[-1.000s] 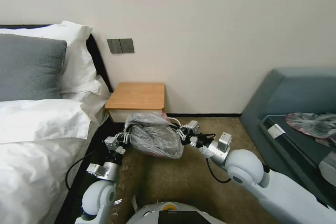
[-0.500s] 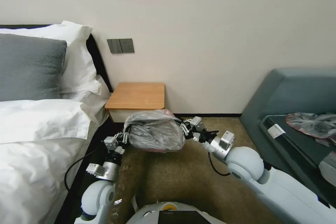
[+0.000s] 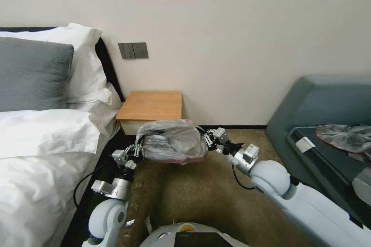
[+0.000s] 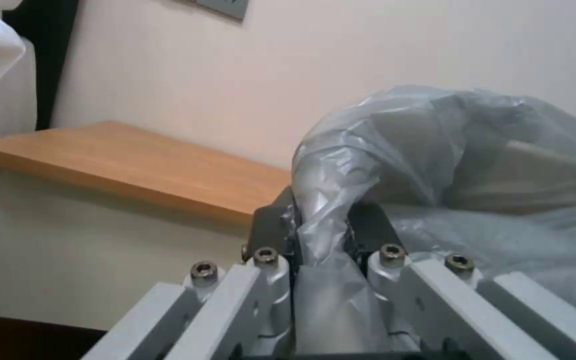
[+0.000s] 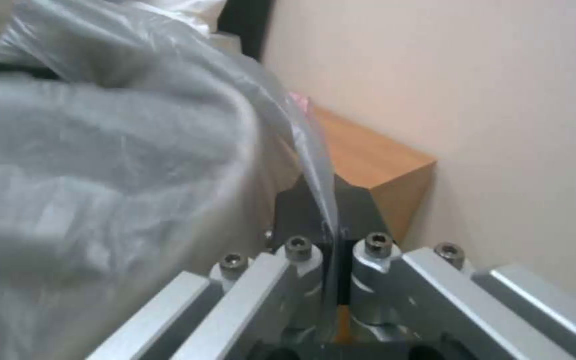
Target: Pick up the garbage bag from the table and place it over the trash can.
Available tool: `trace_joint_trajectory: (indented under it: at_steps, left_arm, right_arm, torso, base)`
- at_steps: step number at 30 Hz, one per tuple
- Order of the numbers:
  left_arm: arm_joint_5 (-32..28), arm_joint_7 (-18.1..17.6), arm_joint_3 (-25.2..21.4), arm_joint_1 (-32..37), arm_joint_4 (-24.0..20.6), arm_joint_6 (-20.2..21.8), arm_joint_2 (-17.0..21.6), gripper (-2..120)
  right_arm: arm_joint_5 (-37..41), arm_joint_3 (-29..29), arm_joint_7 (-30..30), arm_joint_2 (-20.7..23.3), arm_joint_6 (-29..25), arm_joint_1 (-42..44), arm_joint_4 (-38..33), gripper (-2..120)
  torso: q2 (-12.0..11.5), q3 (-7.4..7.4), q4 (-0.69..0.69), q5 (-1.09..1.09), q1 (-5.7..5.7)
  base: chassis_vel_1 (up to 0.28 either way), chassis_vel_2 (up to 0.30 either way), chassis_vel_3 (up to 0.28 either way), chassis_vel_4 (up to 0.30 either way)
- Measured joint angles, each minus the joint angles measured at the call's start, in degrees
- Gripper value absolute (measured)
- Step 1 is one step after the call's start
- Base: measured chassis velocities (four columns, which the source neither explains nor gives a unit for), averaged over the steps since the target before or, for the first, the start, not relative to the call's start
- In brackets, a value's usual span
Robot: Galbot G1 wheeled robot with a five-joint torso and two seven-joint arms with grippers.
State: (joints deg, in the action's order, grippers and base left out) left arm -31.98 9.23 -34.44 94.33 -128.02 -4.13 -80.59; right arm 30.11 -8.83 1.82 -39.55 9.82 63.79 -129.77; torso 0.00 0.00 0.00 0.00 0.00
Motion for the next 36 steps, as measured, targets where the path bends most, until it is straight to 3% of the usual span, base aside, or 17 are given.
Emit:
trace_joint_trajectory:
  at_steps: [8,11,18,25,30,36]
  left_arm:
    - [-2.7,-1.7,0.9,0.5,-1.4,1.8,-0.1,8]
    - [-4.1,-4.4,2.2,0.4,-2.9,3.9,-0.3,8]
    - [-5.4,-6.8,2.9,0.2,-4.0,5.6,-0.6,8]
    - [-6.3,-11.7,3.7,0.2,-5.4,9.5,-1.1,8]
    - [-6.3,-12.9,3.6,0.1,-5.6,10.2,-1.1,8]
    - [-6.3,-13.5,3.1,-0.1,-5.6,10.5,-1.2,8]
  right_arm:
    - [-3.5,0.3,-0.3,-0.7,-1.5,0.6,2.1,0]
    - [-12.8,0.6,-0.5,-1.8,-4.9,1.8,3.4,0]
    - [-20.2,1.2,-1.8,-2.6,-7.0,4.2,3.6,0]
    - [-33.5,1.9,-4.0,-4.9,-9.9,7.3,4.9,0]
    - [-36.9,2.1,-3.9,-5.6,-10.6,8.3,5.9,0]
    - [-39.9,1.7,-3.5,-6.2,-12.0,9.3,6.5,14]
  torso:
    - [0.0,0.0,0.01,0.0,0.0]
    - [0.0,0.0,0.0,0.01,0.0]
    - [0.0,0.0,0.0,0.0,0.0]
    - [0.0,0.0,0.0,0.0,0.0]
    - [0.0,0.0,0.0,0.0,0.0]
    - [0.0,0.0,0.01,0.0,0.0]
  base:
    - [0.0,0.0,0.0,0.0]
    - [0.0,0.0,0.0,0.0]
    - [0.0,0.0,0.0,0.0]
    - [0.0,0.0,0.0,0.0]
    - [0.0,0.0,0.0,0.0]
    - [0.0,0.0,0.0,0.0]
